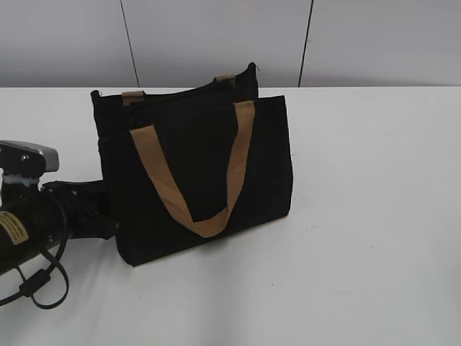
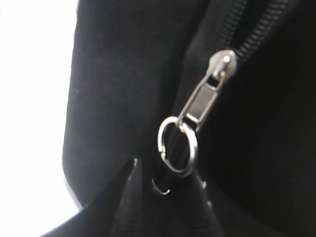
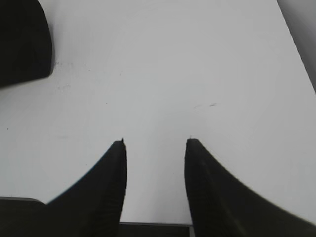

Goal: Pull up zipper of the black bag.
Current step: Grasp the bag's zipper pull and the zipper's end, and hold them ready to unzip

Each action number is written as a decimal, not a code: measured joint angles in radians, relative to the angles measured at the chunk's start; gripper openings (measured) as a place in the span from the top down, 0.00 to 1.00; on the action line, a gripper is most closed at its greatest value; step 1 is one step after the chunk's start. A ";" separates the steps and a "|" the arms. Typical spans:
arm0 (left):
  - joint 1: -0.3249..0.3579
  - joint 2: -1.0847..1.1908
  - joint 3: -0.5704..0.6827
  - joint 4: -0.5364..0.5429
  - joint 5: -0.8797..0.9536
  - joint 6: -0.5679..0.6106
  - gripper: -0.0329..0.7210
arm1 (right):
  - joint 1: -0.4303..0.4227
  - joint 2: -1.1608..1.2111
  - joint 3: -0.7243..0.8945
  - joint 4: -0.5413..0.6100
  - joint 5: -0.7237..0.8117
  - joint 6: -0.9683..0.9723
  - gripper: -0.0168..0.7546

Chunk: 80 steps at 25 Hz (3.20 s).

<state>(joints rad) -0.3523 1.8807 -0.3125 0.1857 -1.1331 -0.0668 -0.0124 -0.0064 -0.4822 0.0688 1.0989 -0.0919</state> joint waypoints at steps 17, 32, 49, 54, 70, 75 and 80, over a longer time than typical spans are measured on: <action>0.000 -0.070 0.000 0.001 0.048 -0.048 0.95 | 0.000 0.000 0.000 0.000 0.000 0.000 0.58; 0.000 -0.654 -0.001 -0.008 0.409 -0.011 0.95 | 0.000 0.000 0.000 0.000 0.000 0.000 0.58; 0.000 -0.760 -0.119 0.006 0.556 0.000 0.95 | 0.000 0.020 0.000 0.186 -0.001 -0.120 0.58; 0.000 -0.761 -0.119 0.030 0.558 0.000 0.95 | 0.000 0.253 -0.017 0.466 -0.037 -0.479 0.58; 0.000 -0.761 -0.120 0.046 0.558 0.001 0.95 | 0.316 1.176 -0.254 1.077 -0.310 -1.333 0.58; 0.000 -0.761 -0.123 0.048 0.558 0.001 0.95 | 0.428 1.432 -0.448 1.085 -0.330 -1.376 0.58; 0.000 -0.761 -0.124 0.048 0.558 0.001 0.95 | 0.510 1.611 -0.636 1.086 -0.330 -1.413 0.58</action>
<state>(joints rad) -0.3523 1.1202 -0.4365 0.2334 -0.5751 -0.0659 0.4977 1.6043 -1.1183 1.1544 0.7693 -1.5046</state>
